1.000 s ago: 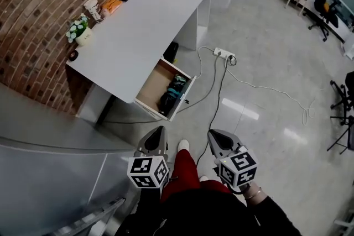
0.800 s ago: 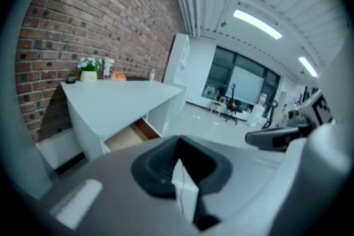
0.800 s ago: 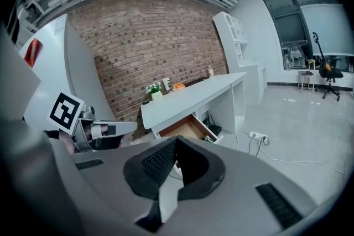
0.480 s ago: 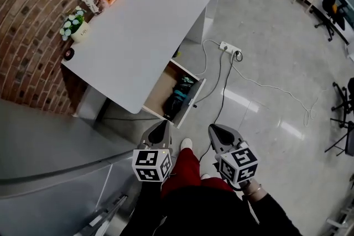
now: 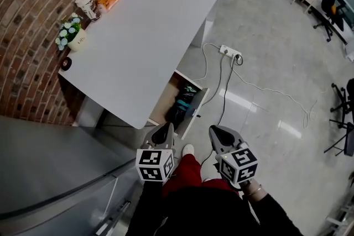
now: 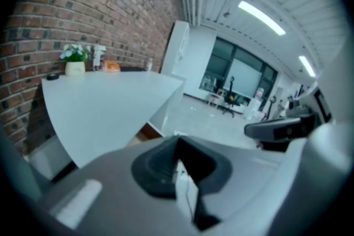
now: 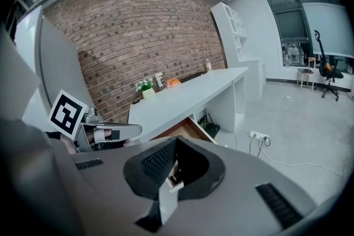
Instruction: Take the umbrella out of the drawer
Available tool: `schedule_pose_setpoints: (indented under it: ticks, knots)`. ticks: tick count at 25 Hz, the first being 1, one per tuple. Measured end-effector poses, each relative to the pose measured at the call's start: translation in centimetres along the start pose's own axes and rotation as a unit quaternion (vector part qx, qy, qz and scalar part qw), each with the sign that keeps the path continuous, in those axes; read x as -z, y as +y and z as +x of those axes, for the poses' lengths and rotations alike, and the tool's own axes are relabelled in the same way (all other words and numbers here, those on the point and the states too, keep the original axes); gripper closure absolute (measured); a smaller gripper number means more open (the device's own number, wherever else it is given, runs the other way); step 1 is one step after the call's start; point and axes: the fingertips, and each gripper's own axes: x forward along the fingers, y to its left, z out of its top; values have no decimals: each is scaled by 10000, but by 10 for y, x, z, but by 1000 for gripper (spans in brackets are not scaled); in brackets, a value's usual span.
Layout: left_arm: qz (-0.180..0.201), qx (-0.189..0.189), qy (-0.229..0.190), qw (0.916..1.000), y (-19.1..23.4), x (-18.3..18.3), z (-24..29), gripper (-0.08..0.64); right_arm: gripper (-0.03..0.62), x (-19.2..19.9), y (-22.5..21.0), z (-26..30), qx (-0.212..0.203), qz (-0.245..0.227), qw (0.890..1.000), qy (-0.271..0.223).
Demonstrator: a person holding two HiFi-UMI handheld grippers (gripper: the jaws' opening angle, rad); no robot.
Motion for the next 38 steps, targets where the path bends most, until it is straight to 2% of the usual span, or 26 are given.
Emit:
schedule_pose_setpoints:
  ticks: [13,23,38]
  knots:
    - [55,253,438,9987,25,5,48,554,594,-7,-15,38,295,181,9993,171]
    - [376,363,876,9948,21,18,88,531,594,4,-44,53,482,439,9976,245]
    - [581,226,1901,9798,31,83,156,425,594,57,-75,80,403,923,9932,586]
